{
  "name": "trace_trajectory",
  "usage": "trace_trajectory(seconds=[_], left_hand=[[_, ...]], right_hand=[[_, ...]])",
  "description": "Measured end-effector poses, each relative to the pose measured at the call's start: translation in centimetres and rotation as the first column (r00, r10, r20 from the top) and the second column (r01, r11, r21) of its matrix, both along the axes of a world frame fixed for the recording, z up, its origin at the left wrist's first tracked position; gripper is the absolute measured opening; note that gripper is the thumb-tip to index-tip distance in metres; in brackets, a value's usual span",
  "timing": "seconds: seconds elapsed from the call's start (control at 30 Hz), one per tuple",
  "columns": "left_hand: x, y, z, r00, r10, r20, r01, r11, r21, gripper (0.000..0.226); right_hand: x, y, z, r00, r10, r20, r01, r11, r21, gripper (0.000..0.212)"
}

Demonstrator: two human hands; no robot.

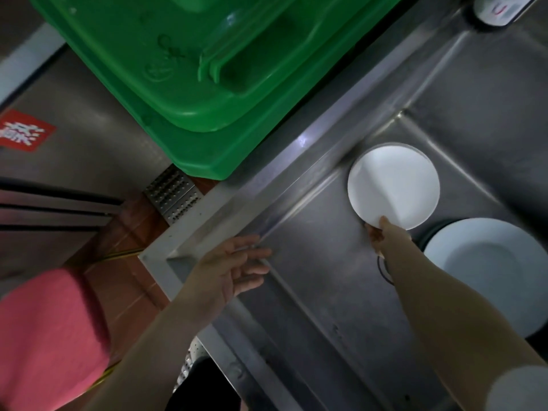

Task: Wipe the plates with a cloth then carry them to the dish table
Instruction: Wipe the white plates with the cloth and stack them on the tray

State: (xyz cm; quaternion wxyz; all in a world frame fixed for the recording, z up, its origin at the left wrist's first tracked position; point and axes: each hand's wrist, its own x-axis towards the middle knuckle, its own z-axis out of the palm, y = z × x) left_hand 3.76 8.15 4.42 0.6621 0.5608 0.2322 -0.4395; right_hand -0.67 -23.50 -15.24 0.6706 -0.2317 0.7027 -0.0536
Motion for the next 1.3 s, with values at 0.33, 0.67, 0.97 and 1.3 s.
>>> trace_trajectory(seconds=[0.33,0.67,0.97,1.3], left_hand=[[-0.2,-0.6,0.4,1.0,-0.022,0.015,0.021,0.997,0.071,0.031],[-0.5,-1.0,1.3,0.996,-0.074,0.04,0.069,0.991,0.118,0.029],[-0.1,-1.9,3.2,0.96,-0.206,0.189,0.185,0.975,0.122,0.025],[1.2,-6.0,7.3,0.785,-0.391,0.481,0.383,0.916,0.119,0.047]], right_hand=[[-3.5,0.4,1.5,0.999,-0.016,0.045,0.012,0.997,0.075,0.039],[-6.0,0.9,5.6,0.993,0.093,0.073,-0.097,0.994,0.046,0.041],[-7.6,1.9,11.7,0.871,0.471,0.14,-0.428,0.867,-0.256,0.019],[-9.9,3.4,24.5,0.738,0.674,-0.008,-0.444,0.477,-0.759,0.008]])
